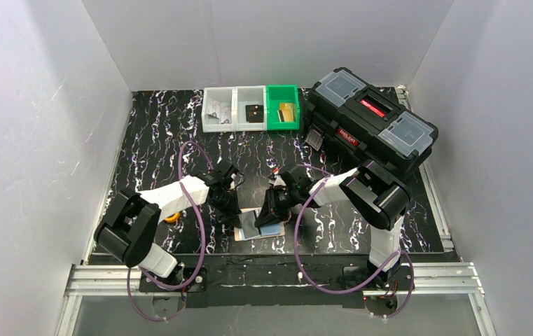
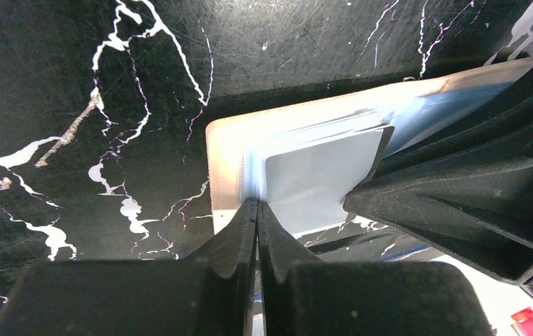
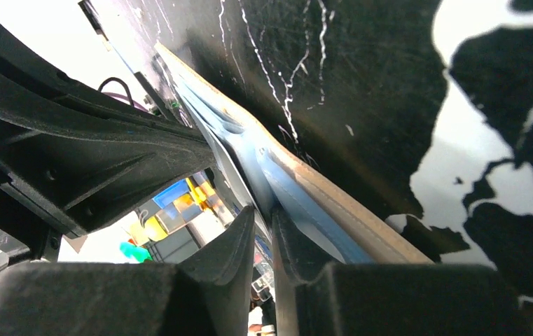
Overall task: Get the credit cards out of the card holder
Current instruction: Remove the credit card from the card holder.
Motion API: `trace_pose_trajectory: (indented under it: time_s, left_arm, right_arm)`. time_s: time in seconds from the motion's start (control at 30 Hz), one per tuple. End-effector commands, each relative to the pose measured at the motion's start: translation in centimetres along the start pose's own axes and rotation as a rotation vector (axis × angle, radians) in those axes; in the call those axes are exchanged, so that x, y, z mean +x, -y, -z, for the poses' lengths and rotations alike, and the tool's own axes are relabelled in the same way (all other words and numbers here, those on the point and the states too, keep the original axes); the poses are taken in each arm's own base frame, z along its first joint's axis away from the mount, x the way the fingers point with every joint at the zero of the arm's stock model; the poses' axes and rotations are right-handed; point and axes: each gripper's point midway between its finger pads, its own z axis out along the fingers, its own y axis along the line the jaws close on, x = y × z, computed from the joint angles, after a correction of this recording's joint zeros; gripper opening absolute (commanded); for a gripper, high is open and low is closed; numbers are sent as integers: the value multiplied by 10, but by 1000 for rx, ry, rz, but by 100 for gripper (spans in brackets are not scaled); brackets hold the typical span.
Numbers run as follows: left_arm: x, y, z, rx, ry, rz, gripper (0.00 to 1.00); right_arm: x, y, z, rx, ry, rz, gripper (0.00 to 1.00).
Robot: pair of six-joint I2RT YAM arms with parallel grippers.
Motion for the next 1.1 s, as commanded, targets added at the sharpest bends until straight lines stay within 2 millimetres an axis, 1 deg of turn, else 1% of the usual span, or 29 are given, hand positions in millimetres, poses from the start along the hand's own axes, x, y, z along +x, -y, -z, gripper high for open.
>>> trace_pose_trajectory:
  time_s: [0.0,0.2,0.37,0.63,0.97,1.0,1.07]
  left_arm:
    - [8,-11,-14,-60,-24,6,0]
    - [9,-25,-15,-136,-20,30,0]
    - [10,-41,-15,-213,-22,37,0]
    - [10,-48,-15,-241,-25,46,0]
    - [9,-47,-16,-235,-31,48,0]
    - [9,-46,-16,-230,-34,45,0]
    - [10,-44,-17,-221,-40,44,0]
  right_arm:
    - [-1,25,-6,76,20,-35,19]
    - [1,32,-1,92,40,-42,7]
    - [-2,38,7,98,71,-59,5]
    - [-6,43,18,124,110,-64,3]
    - [-7,45,22,121,123,-67,3]
    - [-6,44,21,115,119,-63,6]
    - [-6,40,20,95,103,-51,15]
